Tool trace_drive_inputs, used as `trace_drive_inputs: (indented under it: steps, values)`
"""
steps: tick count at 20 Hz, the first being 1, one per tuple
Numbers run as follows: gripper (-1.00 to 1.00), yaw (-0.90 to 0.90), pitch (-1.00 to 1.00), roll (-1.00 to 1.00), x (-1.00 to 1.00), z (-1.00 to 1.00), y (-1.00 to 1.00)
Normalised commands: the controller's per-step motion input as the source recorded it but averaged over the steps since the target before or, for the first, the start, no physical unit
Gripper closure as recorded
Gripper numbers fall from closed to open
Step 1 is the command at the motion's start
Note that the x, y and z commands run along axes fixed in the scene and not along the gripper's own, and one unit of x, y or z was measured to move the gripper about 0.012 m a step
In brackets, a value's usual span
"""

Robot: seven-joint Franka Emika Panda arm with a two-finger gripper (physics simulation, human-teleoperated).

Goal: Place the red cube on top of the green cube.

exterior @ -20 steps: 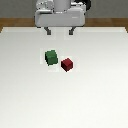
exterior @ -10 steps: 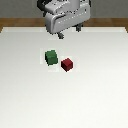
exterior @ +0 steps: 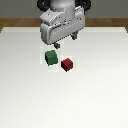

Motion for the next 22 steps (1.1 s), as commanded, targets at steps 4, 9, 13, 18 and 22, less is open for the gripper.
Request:
trace_drive_inputs:
  steps: [4,9,13,18,22]
  values:
    - [-1.00,0.00,0.00,0.00,0.00,-0.50,0.00]
    - [-1.00,0.00,0.00,0.00,0.00,-0.60,0.00]
    - [-1.00,0.00,0.00,0.00,0.00,-0.50,0.25]
    - [-1.00,0.00,0.00,0.00,-0.20,0.00,0.00]
    - [-1.00,0.00,0.00,0.00,0.00,-0.50,0.00]
